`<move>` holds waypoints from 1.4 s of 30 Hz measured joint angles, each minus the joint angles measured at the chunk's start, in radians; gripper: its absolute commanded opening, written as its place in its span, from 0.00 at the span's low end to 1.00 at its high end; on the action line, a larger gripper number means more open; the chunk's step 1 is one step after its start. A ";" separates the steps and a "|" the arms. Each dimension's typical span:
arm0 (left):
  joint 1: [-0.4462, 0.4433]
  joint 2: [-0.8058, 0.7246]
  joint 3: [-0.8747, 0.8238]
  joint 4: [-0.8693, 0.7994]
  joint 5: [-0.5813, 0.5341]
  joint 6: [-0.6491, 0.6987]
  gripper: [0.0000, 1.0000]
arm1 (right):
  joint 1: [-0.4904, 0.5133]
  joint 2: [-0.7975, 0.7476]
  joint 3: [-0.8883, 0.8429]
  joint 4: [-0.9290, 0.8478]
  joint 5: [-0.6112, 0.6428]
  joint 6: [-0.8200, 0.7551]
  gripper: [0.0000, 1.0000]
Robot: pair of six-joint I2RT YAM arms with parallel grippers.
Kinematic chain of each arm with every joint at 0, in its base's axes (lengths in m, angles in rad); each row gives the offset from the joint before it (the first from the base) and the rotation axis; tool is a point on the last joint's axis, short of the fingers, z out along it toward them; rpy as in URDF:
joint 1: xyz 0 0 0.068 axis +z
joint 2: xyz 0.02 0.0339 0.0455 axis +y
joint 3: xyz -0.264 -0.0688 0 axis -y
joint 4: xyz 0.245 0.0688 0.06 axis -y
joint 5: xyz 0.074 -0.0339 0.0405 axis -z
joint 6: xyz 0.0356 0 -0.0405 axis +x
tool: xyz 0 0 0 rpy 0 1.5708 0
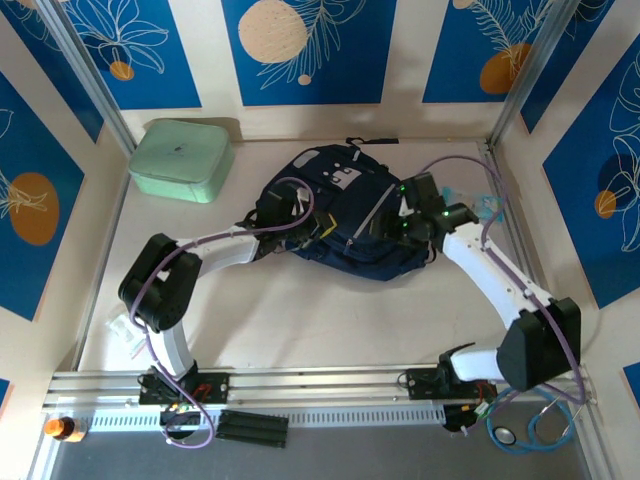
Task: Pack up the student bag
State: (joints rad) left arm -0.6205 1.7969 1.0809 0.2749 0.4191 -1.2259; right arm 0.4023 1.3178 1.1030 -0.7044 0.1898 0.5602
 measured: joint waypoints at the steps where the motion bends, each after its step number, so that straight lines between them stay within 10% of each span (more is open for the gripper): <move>1: 0.000 0.000 0.000 0.001 0.000 0.000 0.00 | 0.045 -0.002 -0.002 -0.002 0.013 0.019 0.58; 11: -0.001 0.000 0.000 0.003 0.001 0.000 0.00 | 0.348 0.141 0.003 0.085 0.183 0.216 0.29; 29: -0.001 0.000 0.000 0.025 0.011 0.000 0.00 | 0.353 0.277 0.077 0.079 0.372 0.346 0.32; 42: -0.001 0.005 0.000 0.024 0.021 0.004 0.00 | 0.331 0.235 -0.005 0.095 0.382 0.321 0.13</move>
State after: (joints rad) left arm -0.6212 1.8019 1.0809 0.2989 0.4404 -1.2217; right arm 0.7334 1.5524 1.0985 -0.6090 0.5720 0.8810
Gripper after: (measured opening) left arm 0.048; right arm 0.142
